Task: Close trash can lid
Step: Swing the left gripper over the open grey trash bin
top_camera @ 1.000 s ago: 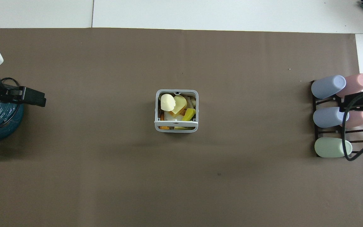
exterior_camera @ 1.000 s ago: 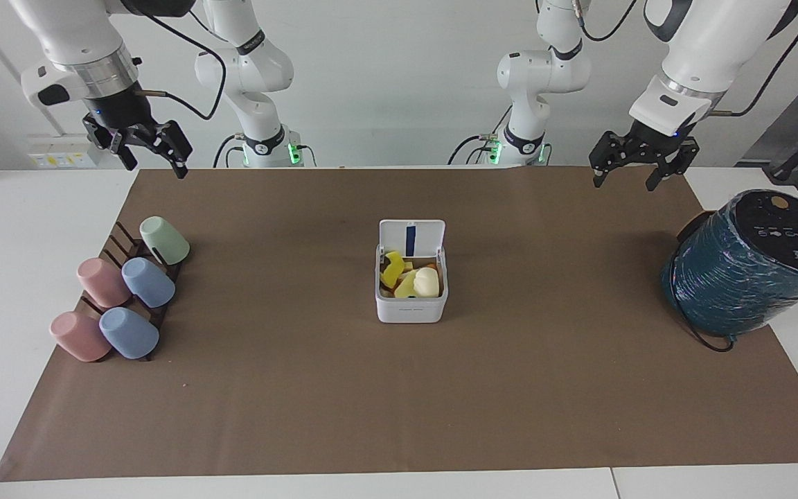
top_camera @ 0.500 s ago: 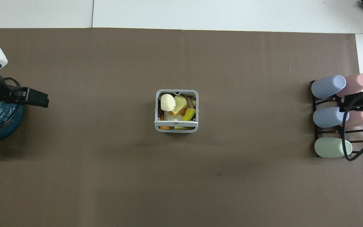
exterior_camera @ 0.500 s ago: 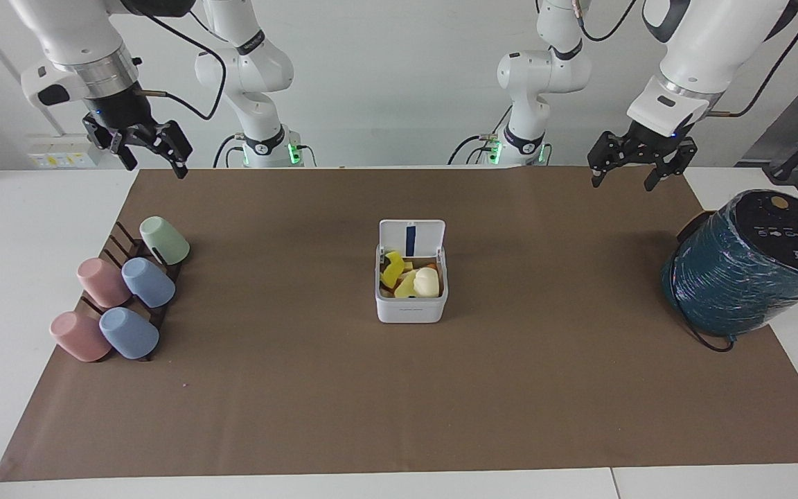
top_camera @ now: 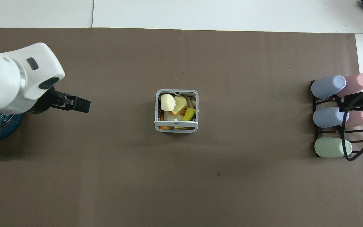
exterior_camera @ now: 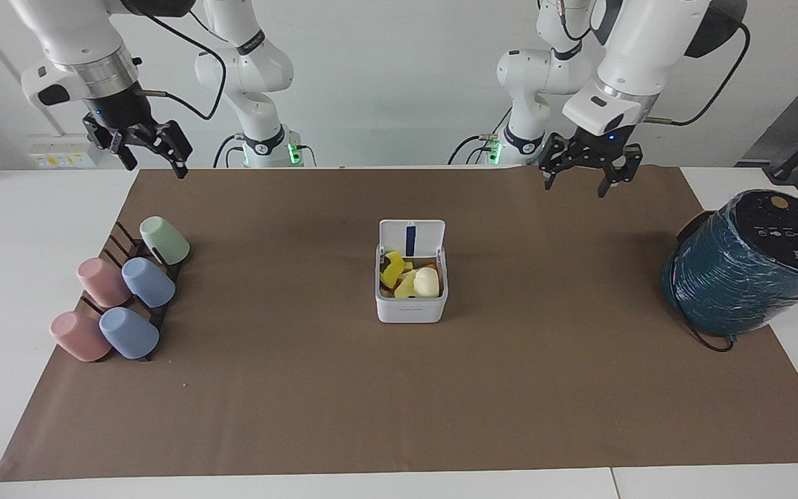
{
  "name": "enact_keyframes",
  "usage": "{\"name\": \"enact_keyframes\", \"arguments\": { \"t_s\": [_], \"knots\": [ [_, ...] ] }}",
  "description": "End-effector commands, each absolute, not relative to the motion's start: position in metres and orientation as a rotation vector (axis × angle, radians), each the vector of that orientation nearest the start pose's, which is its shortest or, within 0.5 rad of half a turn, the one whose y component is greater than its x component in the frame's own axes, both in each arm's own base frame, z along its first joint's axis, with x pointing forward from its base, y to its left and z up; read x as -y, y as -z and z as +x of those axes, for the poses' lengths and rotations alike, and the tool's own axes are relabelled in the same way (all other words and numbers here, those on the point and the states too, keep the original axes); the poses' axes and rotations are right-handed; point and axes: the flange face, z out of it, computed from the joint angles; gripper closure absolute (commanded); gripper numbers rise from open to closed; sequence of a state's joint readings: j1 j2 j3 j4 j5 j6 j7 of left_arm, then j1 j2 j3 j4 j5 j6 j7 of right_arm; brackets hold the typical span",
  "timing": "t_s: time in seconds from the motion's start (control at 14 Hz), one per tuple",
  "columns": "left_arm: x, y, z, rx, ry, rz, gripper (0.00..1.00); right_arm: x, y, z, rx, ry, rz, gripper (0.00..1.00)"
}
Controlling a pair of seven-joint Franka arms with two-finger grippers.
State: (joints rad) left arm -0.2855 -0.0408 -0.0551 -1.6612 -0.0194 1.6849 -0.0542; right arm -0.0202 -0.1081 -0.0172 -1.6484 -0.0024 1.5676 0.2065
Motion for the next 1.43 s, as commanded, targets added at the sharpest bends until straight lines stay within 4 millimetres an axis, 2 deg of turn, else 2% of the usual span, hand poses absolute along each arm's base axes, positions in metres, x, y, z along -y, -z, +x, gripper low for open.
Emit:
{"name": "enact_keyframes", "arguments": {
  "t_s": [0.0,0.14,0.29,0.36,0.43,0.5,0.57,0.64,0.71,1.0,1.29,1.36],
  "knots": [
    [0.229,-0.600,0.491,-0.451,0.137,-3.133,0.00,0.020,-0.647,0.513,-0.360,0.031,-3.100,0.00],
    [0.271,-0.586,0.472,-0.512,0.168,-3.137,0.00,0.020,-0.647,0.513,-0.360,0.031,-3.100,0.00],
    [0.303,-0.571,0.456,-0.464,0.180,-3.158,0.08,0.020,-0.647,0.513,-0.360,0.034,-3.099,0.00],
    [0.316,-0.563,0.448,-0.420,0.202,-3.174,0.19,0.020,-0.647,0.513,-0.360,0.031,-3.100,0.00],
    [0.329,-0.555,0.443,-0.410,0.229,-3.188,0.26,0.020,-0.647,0.513,-0.360,0.034,-3.099,0.00],
    [0.341,-0.548,0.438,-0.431,0.247,-3.194,0.39,0.020,-0.647,0.513,-0.360,0.031,-3.100,0.00],
    [0.351,-0.540,0.437,-0.436,0.251,-3.198,0.60,0.020,-0.647,0.513,-0.360,0.031,-3.100,0.00],
    [0.359,-0.527,0.438,-0.434,0.241,-3.198,0.87,0.020,-0.647,0.513,-0.360,0.034,-3.099,0.00],
    [0.366,-0.521,0.440,-0.432,0.260,-3.207,1.00,0.020,-0.647,0.513,-0.360,0.031,-3.100,0.00],
    [0.377,-0.507,0.458,-0.424,0.379,-3.242,1.00,0.020,-0.647,0.513,-0.360,0.031,-3.100,0.00],
    [0.377,-0.492,0.477,-0.392,0.465,-3.264,1.00,0.020,-0.647,0.513,-0.360,0.031,-3.100,0.00],
    [0.377,-0.482,0.484,-0.384,0.475,-3.266,1.00,0.020,-0.647,0.513,-0.360,0.031,-3.100,0.00]
  ]
}}
